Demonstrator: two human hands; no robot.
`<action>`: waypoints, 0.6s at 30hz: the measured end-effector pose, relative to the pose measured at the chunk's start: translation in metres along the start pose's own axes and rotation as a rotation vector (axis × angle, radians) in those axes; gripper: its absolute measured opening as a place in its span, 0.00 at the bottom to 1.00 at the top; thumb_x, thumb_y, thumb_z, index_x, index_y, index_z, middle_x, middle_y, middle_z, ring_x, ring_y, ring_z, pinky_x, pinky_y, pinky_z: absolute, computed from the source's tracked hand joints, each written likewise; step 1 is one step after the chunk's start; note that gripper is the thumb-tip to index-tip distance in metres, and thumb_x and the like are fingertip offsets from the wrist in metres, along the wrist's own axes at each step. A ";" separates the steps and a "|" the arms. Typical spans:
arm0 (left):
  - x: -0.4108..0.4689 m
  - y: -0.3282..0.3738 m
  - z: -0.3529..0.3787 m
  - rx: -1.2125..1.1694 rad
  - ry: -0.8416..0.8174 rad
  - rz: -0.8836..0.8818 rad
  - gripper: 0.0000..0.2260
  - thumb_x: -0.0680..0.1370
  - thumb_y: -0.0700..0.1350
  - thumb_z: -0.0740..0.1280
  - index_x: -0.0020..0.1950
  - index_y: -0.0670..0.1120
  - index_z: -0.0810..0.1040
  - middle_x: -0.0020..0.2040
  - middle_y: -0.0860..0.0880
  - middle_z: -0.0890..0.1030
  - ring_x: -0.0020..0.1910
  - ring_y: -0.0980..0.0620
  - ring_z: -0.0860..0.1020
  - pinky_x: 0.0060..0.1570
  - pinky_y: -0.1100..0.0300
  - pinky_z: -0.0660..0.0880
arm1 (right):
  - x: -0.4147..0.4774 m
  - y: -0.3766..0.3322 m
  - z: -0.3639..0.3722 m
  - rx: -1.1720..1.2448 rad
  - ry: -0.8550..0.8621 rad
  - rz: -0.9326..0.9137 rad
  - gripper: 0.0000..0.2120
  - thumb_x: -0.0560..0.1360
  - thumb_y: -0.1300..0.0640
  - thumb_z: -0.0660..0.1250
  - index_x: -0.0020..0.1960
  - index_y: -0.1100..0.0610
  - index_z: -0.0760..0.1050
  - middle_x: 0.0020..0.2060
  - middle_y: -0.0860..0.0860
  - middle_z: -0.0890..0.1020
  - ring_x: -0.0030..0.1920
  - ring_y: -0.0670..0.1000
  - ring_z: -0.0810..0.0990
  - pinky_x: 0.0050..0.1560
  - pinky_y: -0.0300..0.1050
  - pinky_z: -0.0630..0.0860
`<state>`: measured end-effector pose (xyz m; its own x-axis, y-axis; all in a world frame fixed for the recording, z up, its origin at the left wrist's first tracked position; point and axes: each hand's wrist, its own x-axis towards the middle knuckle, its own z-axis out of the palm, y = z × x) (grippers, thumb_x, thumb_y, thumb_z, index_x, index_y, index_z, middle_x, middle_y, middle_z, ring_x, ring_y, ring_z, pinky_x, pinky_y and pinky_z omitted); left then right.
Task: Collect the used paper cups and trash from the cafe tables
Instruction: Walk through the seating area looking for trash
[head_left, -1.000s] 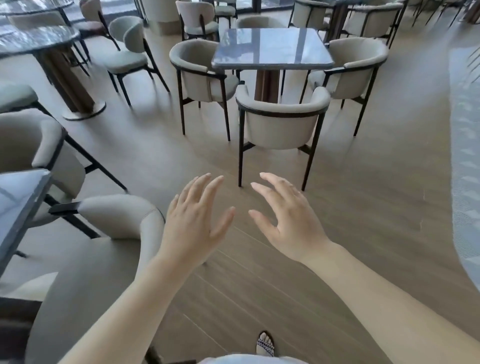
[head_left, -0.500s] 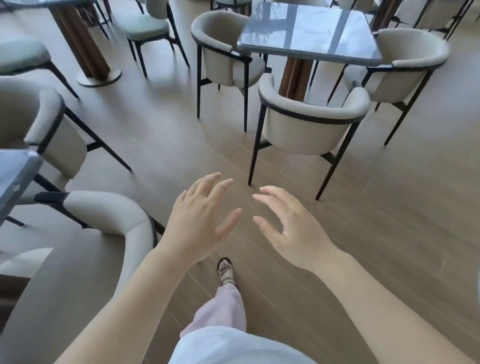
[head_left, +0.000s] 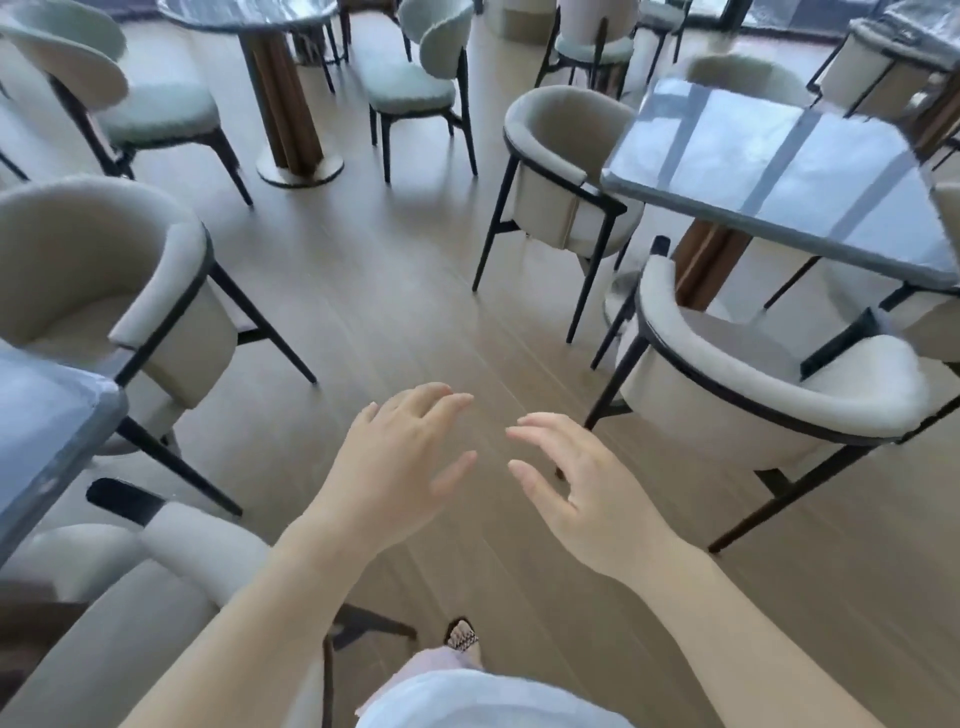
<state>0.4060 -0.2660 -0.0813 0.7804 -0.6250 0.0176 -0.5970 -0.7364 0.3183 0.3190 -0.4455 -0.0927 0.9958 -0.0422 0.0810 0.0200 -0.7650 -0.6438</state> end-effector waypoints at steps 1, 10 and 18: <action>0.012 -0.008 -0.006 -0.004 0.010 -0.016 0.23 0.76 0.58 0.60 0.70 0.55 0.63 0.69 0.54 0.67 0.68 0.53 0.66 0.65 0.49 0.66 | 0.023 0.000 0.000 -0.003 -0.002 -0.016 0.16 0.77 0.48 0.59 0.62 0.51 0.72 0.63 0.45 0.72 0.65 0.43 0.68 0.65 0.41 0.65; 0.100 -0.074 -0.036 -0.011 0.011 -0.159 0.22 0.76 0.58 0.60 0.69 0.56 0.64 0.69 0.56 0.66 0.68 0.53 0.65 0.66 0.48 0.64 | 0.181 0.019 0.011 0.067 -0.168 -0.093 0.17 0.77 0.47 0.58 0.63 0.51 0.71 0.63 0.45 0.71 0.65 0.42 0.67 0.63 0.34 0.61; 0.252 -0.104 -0.029 -0.053 0.005 -0.163 0.23 0.76 0.57 0.60 0.70 0.55 0.63 0.70 0.55 0.66 0.69 0.54 0.63 0.66 0.50 0.64 | 0.320 0.080 -0.006 0.083 -0.160 -0.115 0.16 0.77 0.49 0.60 0.62 0.53 0.73 0.62 0.47 0.72 0.64 0.43 0.68 0.64 0.38 0.63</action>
<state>0.6700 -0.3390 -0.0824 0.8670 -0.4971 -0.0336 -0.4520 -0.8132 0.3667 0.6392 -0.5237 -0.1138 0.9879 0.1500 0.0405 0.1354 -0.7028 -0.6984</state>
